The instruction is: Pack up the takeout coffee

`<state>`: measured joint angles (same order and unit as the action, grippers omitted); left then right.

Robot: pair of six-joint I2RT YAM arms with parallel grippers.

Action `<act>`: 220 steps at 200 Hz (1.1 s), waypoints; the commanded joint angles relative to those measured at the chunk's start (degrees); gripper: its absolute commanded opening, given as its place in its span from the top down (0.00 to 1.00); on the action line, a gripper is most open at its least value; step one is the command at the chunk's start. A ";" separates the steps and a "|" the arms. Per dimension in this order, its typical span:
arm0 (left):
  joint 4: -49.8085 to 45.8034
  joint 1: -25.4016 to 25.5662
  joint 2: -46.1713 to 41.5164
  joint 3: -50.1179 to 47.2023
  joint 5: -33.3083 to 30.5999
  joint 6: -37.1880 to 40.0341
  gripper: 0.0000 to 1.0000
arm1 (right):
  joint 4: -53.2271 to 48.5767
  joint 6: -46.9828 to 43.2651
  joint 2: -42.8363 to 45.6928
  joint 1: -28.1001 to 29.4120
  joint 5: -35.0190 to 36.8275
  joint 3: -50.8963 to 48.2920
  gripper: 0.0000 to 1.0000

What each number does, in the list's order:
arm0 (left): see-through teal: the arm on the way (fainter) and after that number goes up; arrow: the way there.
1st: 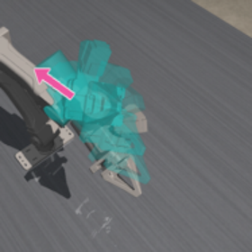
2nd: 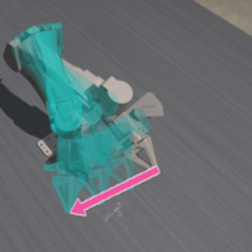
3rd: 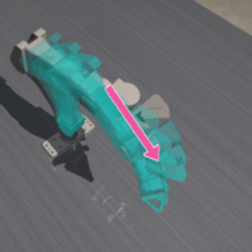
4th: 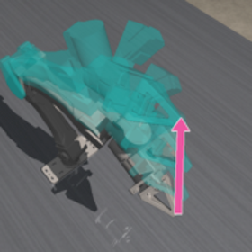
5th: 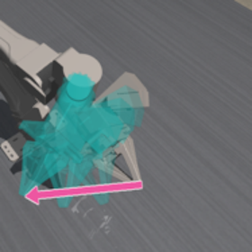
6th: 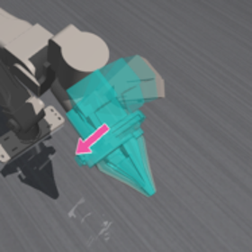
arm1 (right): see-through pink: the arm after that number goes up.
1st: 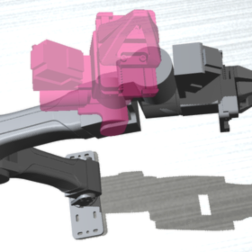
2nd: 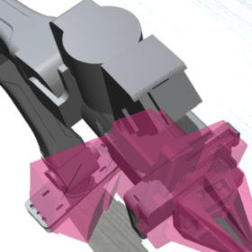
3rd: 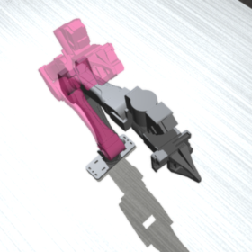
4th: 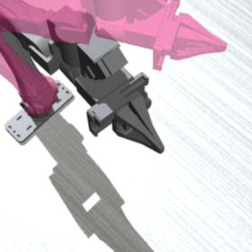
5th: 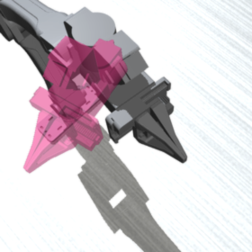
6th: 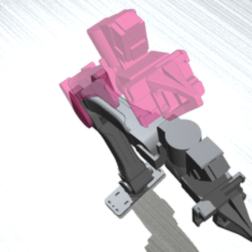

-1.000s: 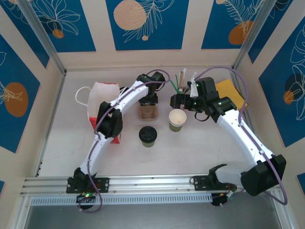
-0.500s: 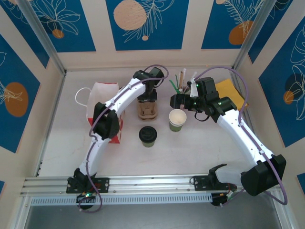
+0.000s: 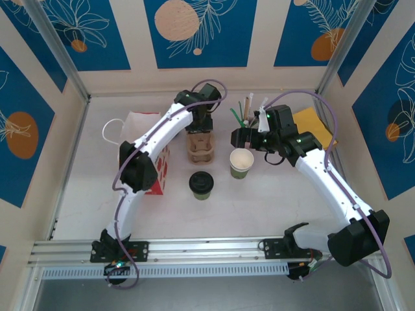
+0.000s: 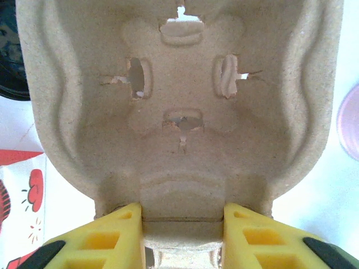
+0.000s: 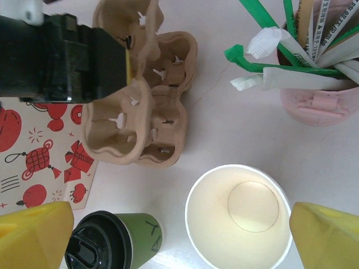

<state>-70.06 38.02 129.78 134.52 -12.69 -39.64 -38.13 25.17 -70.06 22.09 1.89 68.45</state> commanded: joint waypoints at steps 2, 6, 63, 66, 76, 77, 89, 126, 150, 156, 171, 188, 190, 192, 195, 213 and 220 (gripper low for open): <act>-1.31 0.99 -4.57 1.32 -1.79 1.85 0.68 | -0.28 0.84 1.69 1.01 -1.10 0.08 0.01; -1.30 1.05 -4.93 1.34 -1.89 1.99 0.68 | -0.28 0.91 1.77 1.16 -1.00 0.11 0.01; -1.26 2.66 -10.02 1.51 -3.64 5.15 0.68 | 0.16 1.88 1.77 3.40 -0.13 0.55 0.01; -1.22 2.74 -10.29 1.47 -3.82 5.40 0.68 | 0.18 1.90 1.77 3.47 -0.03 0.55 0.01; -1.05 3.14 -11.05 1.48 -4.54 6.36 0.68 | 0.46 2.06 1.83 3.88 0.05 0.66 0.01; -1.05 3.22 -11.18 1.51 -4.63 6.39 0.68 | 0.49 2.07 1.75 3.95 0.05 0.69 0.01; -0.81 3.46 -12.04 1.52 -5.31 7.04 0.68 | 0.60 2.25 1.52 4.26 -0.02 0.95 0.01; -0.20 3.71 -14.28 2.63 -4.42 9.05 0.68 | 0.99 2.34 0.20 5.27 -0.39 2.21 0.01; -0.01 3.72 -15.45 4.05 -4.49 10.57 0.68 | 1.82 2.34 -0.58 5.97 -1.29 2.53 0.01; 0.29 3.71 -15.83 3.94 -4.82 10.91 0.68 | 1.91 2.25 -0.83 5.96 -1.59 2.65 0.01; 1.28 3.72 -16.59 4.10 -5.09 11.89 0.68 | 1.92 1.93 -1.62 6.13 -2.10 3.39 0.01; 2.09 3.71 -17.16 4.62 -6.01 12.63 0.68 | 1.92 1.56 -2.55 6.24 -2.48 4.34 0.01; 2.16 3.72 -17.27 4.70 -6.09 12.71 0.68 | 1.92 1.55 -2.65 6.31 -2.54 4.42 0.01; 2.24 3.68 -17.34 4.70 -6.36 12.80 0.68 | 1.92 1.55 -2.74 6.35 -2.58 4.53 0.01; 2.36 3.68 -17.45 4.83 -6.47 12.97 0.68 | 1.96 1.53 -2.84 6.31 -2.67 4.72 0.01; 3.44 3.52 -17.96 5.19 -7.72 14.35 0.68 | 1.98 1.60 -3.39 6.65 -2.42 5.50 0.01; 3.93 3.34 -18.23 5.23 -8.19 14.59 0.68 | 2.01 1.64 -3.46 6.72 -2.23 5.71 0.01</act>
<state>-68.29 41.39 114.04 137.60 -18.06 -27.92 -36.80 26.87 -73.12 28.18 0.99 71.85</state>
